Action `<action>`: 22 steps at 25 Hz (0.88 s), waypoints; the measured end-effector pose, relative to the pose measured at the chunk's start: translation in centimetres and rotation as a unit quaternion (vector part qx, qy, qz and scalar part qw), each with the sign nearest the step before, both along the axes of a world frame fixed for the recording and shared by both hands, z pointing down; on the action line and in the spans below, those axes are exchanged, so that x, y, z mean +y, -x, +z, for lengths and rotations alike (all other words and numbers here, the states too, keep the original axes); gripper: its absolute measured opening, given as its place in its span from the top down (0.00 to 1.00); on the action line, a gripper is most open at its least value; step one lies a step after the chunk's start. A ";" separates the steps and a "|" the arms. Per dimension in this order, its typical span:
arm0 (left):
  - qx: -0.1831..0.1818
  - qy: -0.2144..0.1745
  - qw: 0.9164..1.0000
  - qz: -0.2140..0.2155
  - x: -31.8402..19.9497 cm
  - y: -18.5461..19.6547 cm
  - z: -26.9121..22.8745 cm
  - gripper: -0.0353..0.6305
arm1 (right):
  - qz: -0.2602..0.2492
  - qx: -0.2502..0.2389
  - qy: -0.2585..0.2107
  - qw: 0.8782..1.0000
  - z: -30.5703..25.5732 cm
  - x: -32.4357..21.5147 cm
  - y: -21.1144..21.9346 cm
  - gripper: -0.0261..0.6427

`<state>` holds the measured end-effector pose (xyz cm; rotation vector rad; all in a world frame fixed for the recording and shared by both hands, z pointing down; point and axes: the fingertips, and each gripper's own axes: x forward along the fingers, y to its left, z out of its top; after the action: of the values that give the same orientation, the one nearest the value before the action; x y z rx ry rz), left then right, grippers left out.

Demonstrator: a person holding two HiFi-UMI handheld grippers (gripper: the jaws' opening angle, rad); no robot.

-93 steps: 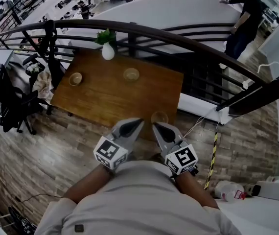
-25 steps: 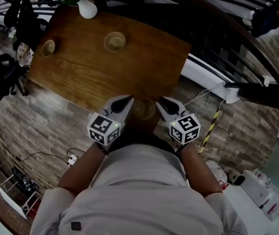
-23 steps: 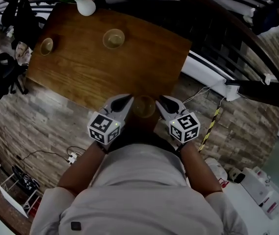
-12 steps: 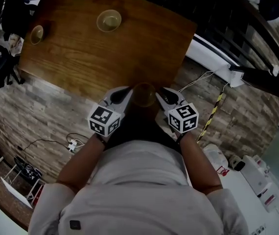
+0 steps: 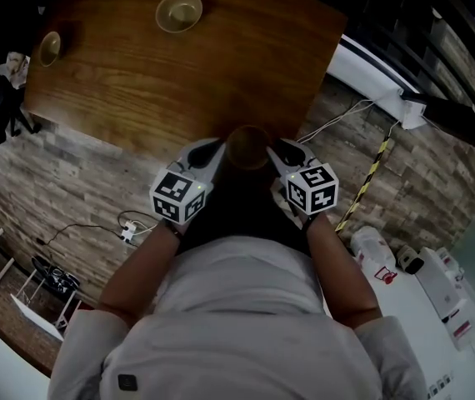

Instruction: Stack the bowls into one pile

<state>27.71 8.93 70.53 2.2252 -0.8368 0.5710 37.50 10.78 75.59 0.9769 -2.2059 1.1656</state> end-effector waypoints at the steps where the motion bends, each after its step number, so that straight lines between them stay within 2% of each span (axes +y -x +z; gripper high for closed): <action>1: 0.001 0.002 1.000 0.001 0.0 0.0 0.1 0.94 | 0.000 0.002 0.003 1.000 0.3 0.0 0.0 0.80; 11: 0.004 0.013 1.000 0.002 0.3 0.3 1.0 0.94 | 0.005 0.006 0.027 1.000 2.3 0.5 0.6 0.81; 17: 0.006 0.016 1.000 -0.006 -0.3 1.0 1.4 0.94 | 0.012 0.020 0.039 0.999 3.3 0.2 0.8 0.92; 22: 0.008 0.016 1.000 -0.010 -0.2 1.2 1.2 0.94 | 0.008 0.022 0.033 0.999 2.8 0.0 0.8 0.93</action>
<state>26.49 8.73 71.75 2.1876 -0.8365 0.5525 36.67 10.77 78.37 0.9860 -2.1152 1.2055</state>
